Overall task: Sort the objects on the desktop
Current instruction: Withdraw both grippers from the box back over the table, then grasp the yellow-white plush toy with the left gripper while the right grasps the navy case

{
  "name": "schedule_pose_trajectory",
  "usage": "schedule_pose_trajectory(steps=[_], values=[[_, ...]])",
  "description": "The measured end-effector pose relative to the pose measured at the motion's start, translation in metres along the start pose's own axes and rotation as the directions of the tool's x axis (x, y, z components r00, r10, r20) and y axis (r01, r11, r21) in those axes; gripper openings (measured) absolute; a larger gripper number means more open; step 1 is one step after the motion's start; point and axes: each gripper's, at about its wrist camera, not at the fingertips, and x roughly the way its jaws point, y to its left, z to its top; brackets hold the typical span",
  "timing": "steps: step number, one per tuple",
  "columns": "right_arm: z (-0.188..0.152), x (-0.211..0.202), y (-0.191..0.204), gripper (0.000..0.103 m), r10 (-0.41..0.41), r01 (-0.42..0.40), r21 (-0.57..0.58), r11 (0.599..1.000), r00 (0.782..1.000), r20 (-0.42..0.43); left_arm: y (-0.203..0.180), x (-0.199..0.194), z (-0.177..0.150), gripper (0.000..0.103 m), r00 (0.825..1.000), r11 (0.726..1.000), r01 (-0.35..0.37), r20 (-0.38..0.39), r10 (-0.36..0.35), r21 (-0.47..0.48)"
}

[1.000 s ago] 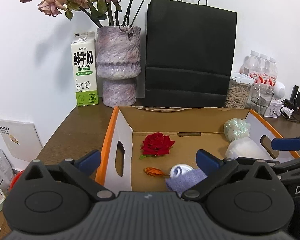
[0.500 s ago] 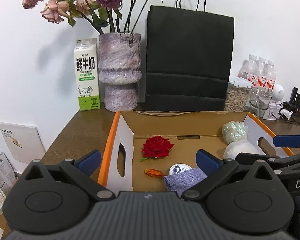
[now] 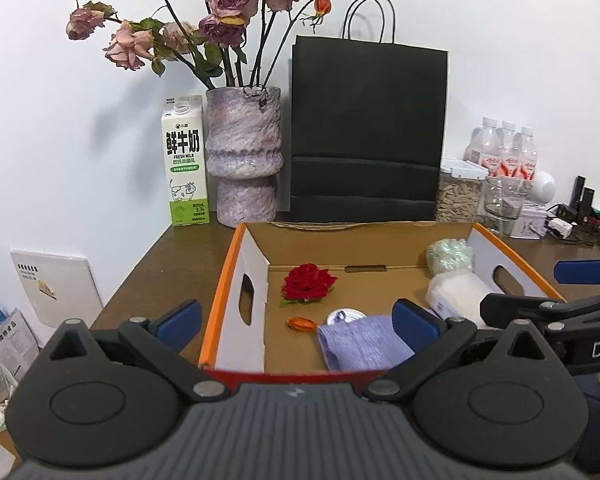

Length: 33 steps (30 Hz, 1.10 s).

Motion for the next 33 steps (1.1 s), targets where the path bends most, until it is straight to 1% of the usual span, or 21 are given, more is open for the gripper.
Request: schedule_pose_trajectory(steps=[4,8,18,22,25,27,29,33], values=[[-0.008,-0.019,-0.004,0.103,-0.015,0.015,0.001,1.000,1.000,0.010,-0.005,-0.017,-0.007,0.103,1.000,1.000,0.008,0.000,-0.008,0.006],[-0.019,-0.040,-0.007,0.103,-0.030,0.030,0.001,1.000,0.999,0.019,-0.010,-0.030,-0.018,0.103,1.000,1.000,0.018,-0.017,-0.018,0.009],[-0.062,-0.078,-0.014,0.103,-0.052,0.052,-0.004,0.999,0.999,-0.012,-0.018,-0.059,-0.055,0.103,0.997,1.000,0.024,-0.073,-0.023,0.010],[-0.083,-0.091,-0.016,0.103,-0.066,0.066,0.020,0.998,0.997,-0.027,-0.019,-0.069,-0.074,0.103,0.996,1.000,0.017,-0.093,-0.016,0.004],[-0.100,-0.098,-0.020,0.103,-0.061,0.064,0.066,0.996,0.997,-0.044,-0.018,-0.076,-0.086,0.103,0.995,1.000,0.018,-0.103,-0.020,-0.022],[-0.112,-0.102,-0.023,0.103,-0.053,0.058,0.095,0.994,0.997,-0.059,-0.020,-0.080,-0.088,0.103,0.995,1.000,0.024,-0.101,-0.026,-0.020],[-0.118,-0.102,-0.024,0.103,-0.057,0.064,0.100,0.993,0.996,-0.070,-0.024,-0.082,-0.087,0.103,0.995,1.000,0.026,-0.098,-0.026,-0.003],[-0.119,-0.106,-0.024,0.103,-0.074,0.080,0.105,0.991,0.995,-0.065,-0.028,-0.081,-0.087,0.103,0.994,1.000,0.028,-0.105,-0.028,-0.001]])
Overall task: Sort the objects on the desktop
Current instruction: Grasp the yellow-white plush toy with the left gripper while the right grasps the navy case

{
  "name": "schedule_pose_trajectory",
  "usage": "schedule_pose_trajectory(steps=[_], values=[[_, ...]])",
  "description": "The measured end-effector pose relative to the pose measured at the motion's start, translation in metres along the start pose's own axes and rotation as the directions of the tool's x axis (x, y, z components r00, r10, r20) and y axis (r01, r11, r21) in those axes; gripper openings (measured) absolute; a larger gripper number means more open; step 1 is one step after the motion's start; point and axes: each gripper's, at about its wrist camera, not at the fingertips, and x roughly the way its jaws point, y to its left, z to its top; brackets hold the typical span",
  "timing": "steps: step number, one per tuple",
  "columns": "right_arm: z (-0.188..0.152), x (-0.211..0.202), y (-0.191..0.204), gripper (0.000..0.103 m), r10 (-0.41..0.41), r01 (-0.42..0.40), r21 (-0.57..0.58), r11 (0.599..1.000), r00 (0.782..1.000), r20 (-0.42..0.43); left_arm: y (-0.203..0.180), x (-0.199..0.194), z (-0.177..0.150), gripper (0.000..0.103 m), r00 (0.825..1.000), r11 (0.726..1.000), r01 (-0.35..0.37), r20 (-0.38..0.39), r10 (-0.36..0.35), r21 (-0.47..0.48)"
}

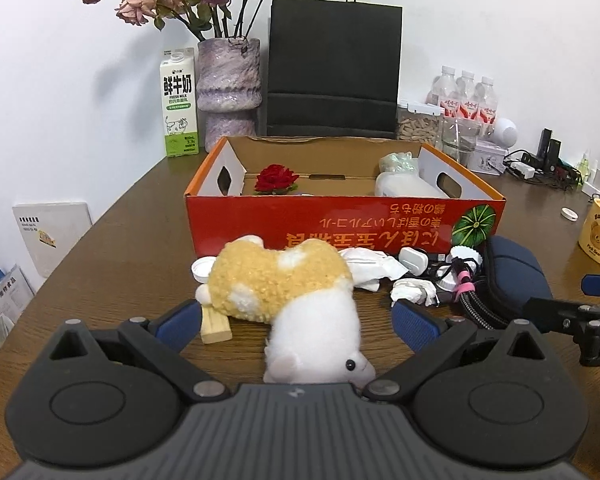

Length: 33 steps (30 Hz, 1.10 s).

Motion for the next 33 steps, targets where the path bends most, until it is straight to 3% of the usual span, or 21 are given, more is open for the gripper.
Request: schedule_pose_trajectory(steps=[11,22,33], values=[[0.001,0.005,-0.003,0.103,-0.011,0.011,0.007,1.000,1.000,-0.017,-0.002,0.017,0.002,0.102,0.998,1.000,0.008,-0.060,-0.009,-0.017],[0.012,0.017,-0.007,0.103,-0.037,0.038,0.011,0.999,0.999,-0.025,-0.007,0.050,0.005,0.054,0.988,0.999,0.025,-0.154,-0.031,-0.041],[0.034,0.045,-0.010,0.103,-0.084,0.084,0.007,0.996,0.994,-0.072,-0.001,0.046,0.002,0.048,0.992,0.995,0.045,-0.116,-0.055,-0.086]])
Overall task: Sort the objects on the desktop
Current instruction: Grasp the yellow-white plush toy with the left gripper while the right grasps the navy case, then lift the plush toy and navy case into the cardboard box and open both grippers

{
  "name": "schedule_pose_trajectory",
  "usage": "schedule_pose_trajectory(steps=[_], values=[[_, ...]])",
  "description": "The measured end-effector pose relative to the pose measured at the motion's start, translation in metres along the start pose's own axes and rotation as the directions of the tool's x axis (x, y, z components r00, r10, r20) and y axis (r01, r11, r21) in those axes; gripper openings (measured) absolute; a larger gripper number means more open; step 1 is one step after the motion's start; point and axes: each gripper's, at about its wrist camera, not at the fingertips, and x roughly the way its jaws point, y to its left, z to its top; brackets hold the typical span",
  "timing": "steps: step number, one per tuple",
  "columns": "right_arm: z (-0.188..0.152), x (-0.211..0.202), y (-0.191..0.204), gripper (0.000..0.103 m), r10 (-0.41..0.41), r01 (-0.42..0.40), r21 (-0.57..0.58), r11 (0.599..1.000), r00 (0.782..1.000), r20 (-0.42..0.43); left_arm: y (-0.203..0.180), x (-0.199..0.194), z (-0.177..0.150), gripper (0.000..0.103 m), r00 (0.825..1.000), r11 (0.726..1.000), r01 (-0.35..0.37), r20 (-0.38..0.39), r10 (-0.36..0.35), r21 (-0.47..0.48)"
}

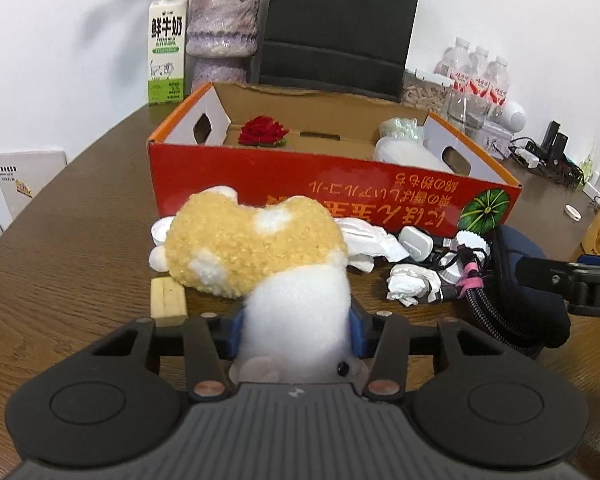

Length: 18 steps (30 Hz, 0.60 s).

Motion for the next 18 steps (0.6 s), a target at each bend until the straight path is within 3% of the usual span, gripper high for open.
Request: schedule_pose_trajectory(steps=[8,12,15,18], values=[[0.010,0.016,-0.009,0.103,-0.021,0.021,0.020,1.000,0.999,-0.047,0.003,-0.013,0.005,0.048,0.998,1.000,0.007,0.056,-0.007,0.000],[0.020,0.035,-0.008,0.103,-0.036,0.040,0.034,0.999,0.993,-0.114,0.006,-0.017,0.007,0.048,0.998,1.000,0.018,0.068,-0.017,-0.007],[0.021,0.047,-0.012,0.098,0.011,0.005,0.089,0.996,0.984,-0.178,0.010,-0.019,0.008,0.048,0.997,1.000,0.022,0.075,-0.021,-0.013],[0.017,0.047,-0.015,0.096,0.036,-0.020,0.090,0.996,0.983,-0.179,0.015,-0.021,0.008,0.048,0.996,0.999,0.026,0.081,-0.025,-0.021]])
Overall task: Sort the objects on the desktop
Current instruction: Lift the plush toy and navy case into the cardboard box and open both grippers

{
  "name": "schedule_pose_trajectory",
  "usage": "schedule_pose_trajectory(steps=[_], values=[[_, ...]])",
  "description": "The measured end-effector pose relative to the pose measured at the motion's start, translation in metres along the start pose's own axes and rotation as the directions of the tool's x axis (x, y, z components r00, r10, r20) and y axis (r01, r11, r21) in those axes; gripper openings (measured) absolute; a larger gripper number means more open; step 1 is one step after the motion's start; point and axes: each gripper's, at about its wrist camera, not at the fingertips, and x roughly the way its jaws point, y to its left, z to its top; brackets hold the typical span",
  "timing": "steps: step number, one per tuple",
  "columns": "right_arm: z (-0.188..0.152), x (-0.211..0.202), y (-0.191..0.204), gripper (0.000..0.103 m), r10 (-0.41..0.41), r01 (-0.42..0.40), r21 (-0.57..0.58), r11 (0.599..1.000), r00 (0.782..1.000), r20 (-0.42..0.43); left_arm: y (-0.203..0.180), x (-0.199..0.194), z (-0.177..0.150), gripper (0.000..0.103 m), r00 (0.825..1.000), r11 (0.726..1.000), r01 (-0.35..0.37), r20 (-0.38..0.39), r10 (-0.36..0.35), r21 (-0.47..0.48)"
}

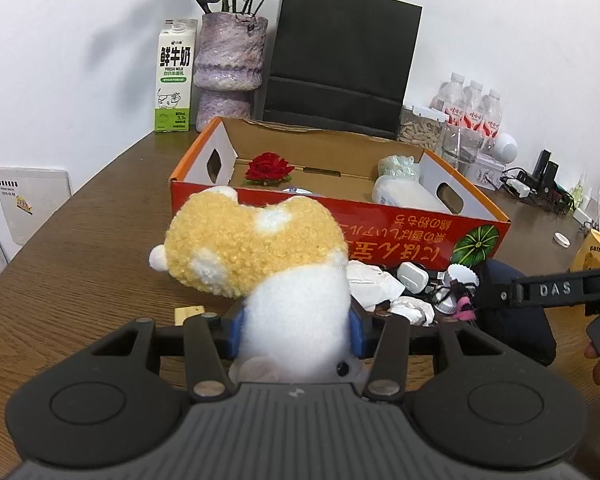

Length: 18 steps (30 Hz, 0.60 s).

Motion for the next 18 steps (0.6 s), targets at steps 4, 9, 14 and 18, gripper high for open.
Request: schedule_pose_trajectory(steps=[4,9,14,18], values=[[-0.005,-0.004,-0.001,0.092,0.019,-0.019,-0.049,0.999,1.000,0.011,0.003,-0.002,0.000,0.048,1.000,1.000,0.004,0.007,-0.004,-0.008],[-0.004,-0.009,0.005,0.083,0.027,-0.026,-0.117,0.993,1.000,0.009,0.005,-0.004,0.000,0.049,1.000,1.000,0.005,0.013,-0.005,-0.014],[-0.003,-0.020,0.004,0.067,0.026,-0.022,-0.101,0.995,0.999,0.039,0.007,-0.007,-0.001,0.049,1.000,1.000,0.004,0.020,-0.003,-0.023],[-0.003,-0.020,0.004,0.071,0.024,-0.021,-0.115,0.993,0.999,0.028,0.007,-0.008,-0.001,0.049,1.000,1.000,0.002,0.022,-0.002,-0.024]])
